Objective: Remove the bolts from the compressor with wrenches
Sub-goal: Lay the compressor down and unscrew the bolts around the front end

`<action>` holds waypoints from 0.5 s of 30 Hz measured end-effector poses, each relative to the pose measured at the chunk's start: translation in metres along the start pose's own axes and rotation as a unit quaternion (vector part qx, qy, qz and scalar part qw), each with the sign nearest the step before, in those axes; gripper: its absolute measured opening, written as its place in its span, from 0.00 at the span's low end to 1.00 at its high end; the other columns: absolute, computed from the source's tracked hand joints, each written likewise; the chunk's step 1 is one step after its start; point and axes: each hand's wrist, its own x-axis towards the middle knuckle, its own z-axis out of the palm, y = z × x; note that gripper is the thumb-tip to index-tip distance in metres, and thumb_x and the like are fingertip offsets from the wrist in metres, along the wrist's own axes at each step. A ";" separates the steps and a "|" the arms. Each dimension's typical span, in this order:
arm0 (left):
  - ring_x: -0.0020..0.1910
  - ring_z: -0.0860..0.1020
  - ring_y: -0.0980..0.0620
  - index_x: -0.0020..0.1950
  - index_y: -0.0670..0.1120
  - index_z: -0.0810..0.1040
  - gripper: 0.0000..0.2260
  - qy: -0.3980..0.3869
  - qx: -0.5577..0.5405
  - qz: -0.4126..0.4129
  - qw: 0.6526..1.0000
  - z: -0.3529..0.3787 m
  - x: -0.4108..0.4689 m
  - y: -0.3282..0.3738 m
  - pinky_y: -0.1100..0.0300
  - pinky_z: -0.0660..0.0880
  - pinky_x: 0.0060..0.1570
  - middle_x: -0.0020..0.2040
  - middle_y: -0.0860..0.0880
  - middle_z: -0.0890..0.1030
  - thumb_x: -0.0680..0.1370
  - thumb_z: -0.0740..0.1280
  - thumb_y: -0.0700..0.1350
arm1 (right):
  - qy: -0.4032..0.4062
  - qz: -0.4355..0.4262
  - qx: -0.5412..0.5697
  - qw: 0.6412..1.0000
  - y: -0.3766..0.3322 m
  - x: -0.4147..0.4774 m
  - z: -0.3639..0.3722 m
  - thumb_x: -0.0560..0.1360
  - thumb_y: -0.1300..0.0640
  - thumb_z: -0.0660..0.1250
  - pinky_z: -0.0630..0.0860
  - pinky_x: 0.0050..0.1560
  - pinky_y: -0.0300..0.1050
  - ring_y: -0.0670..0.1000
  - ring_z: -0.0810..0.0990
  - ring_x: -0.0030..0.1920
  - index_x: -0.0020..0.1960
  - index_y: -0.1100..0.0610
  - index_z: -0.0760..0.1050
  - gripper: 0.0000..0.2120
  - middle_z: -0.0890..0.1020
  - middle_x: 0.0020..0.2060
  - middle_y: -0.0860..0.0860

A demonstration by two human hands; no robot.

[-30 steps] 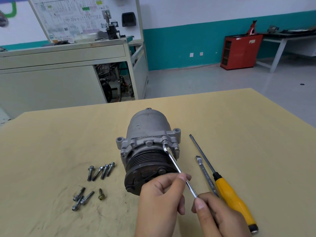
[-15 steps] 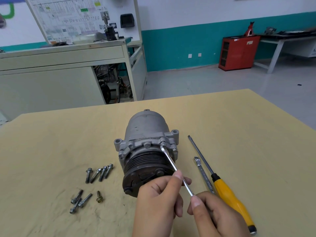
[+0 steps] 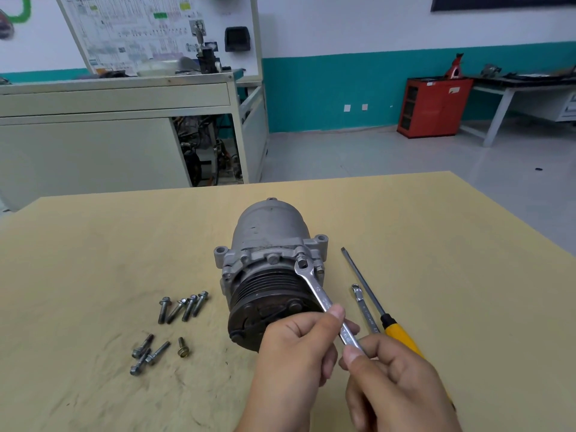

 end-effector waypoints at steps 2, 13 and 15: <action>0.19 0.60 0.56 0.33 0.44 0.84 0.16 -0.004 -0.017 -0.002 1.000 -0.002 0.000 -0.001 0.68 0.60 0.22 0.17 0.50 0.64 0.63 0.68 0.57 | -0.019 0.015 0.030 0.999 0.004 0.000 -0.004 0.76 0.63 0.63 0.62 0.20 0.35 0.47 0.64 0.16 0.33 0.61 0.75 0.14 0.69 0.16 0.55; 0.23 0.55 0.55 0.31 0.43 0.83 0.13 -0.050 -0.117 -0.050 0.991 -0.002 0.002 0.004 0.68 0.54 0.21 0.18 0.50 0.62 0.65 0.68 0.53 | -0.310 0.139 0.415 0.844 -0.007 0.013 -0.008 0.67 0.56 0.76 0.69 0.25 0.39 0.49 0.68 0.20 0.39 0.64 0.80 0.11 0.63 0.20 0.52; 0.25 0.57 0.54 0.31 0.43 0.83 0.14 -0.047 -0.119 -0.054 0.990 -0.002 0.001 0.004 0.68 0.54 0.21 0.18 0.50 0.62 0.64 0.68 0.54 | -0.311 0.136 0.405 0.849 -0.011 0.011 -0.006 0.74 0.55 0.69 0.69 0.29 0.38 0.49 0.65 0.24 0.43 0.62 0.81 0.10 0.64 0.23 0.51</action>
